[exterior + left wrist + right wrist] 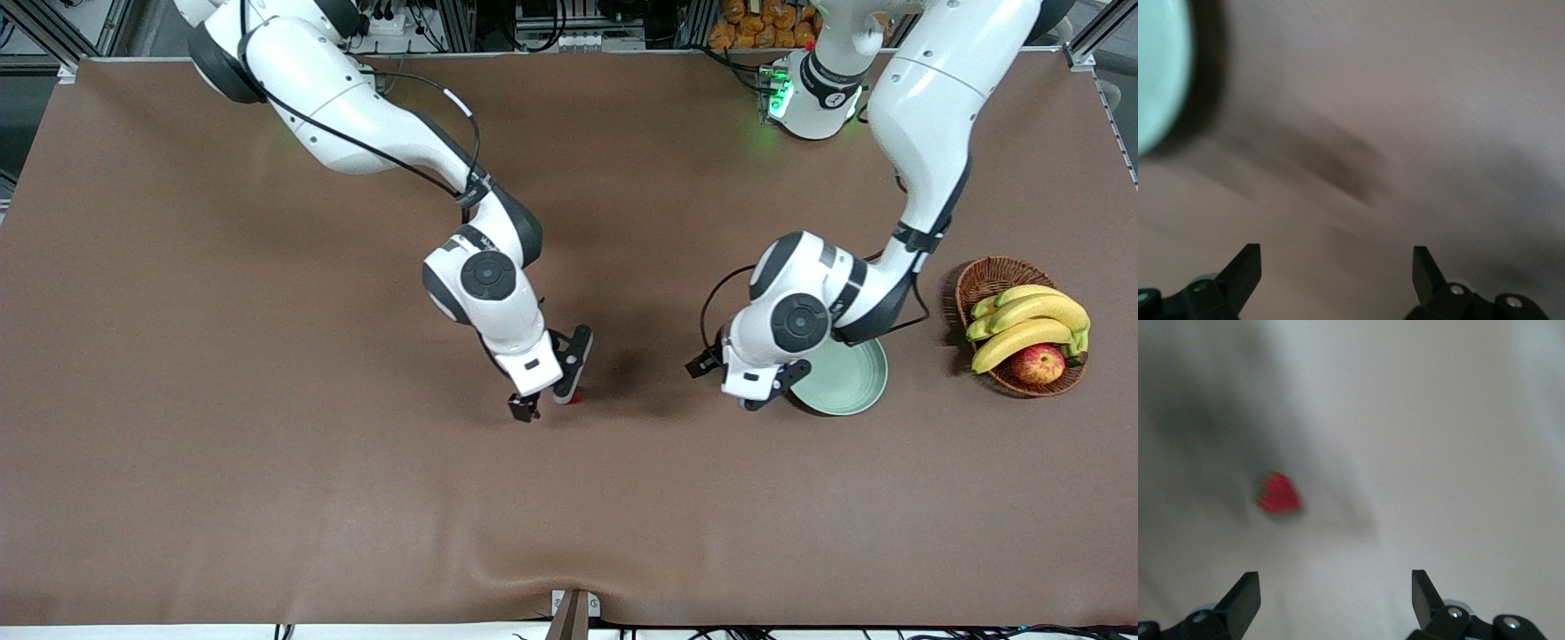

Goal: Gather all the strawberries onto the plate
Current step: 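Set the third strawberry mid-table with the right gripper while the left approaches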

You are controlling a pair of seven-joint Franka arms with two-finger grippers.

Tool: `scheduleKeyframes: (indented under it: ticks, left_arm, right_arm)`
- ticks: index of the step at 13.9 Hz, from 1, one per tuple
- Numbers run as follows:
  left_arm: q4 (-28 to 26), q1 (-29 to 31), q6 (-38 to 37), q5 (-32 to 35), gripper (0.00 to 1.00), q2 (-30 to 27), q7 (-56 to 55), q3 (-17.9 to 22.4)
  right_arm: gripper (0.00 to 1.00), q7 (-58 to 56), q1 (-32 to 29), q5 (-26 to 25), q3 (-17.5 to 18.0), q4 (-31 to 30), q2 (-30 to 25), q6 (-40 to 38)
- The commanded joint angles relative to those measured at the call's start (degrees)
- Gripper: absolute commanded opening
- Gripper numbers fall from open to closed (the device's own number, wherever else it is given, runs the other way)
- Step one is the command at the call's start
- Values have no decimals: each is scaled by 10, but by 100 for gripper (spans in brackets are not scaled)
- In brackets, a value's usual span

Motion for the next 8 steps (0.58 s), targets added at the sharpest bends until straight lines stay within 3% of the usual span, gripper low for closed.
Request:
scheduleKeyframes:
  ticks: [1,4,7,8]
  left_arm:
    - [65,-41,6,-36,100,37,-73,1]
    - [140,-91,37,-45,100,89,-172,7]
    - [166,-120,136,-48,100,125,-230,7]
    - [180,-136,159,-47,96,140,-253,8]
  right_arm:
    - [100,22,-64,-3,4,-12,-47,-12]
    - [100,24,-148,2,8,-32,-107,-51]
    - [100,41,-209,12,8,-41,-172,-130]
    - [100,42,-224,28,6,-43,-204,-167]
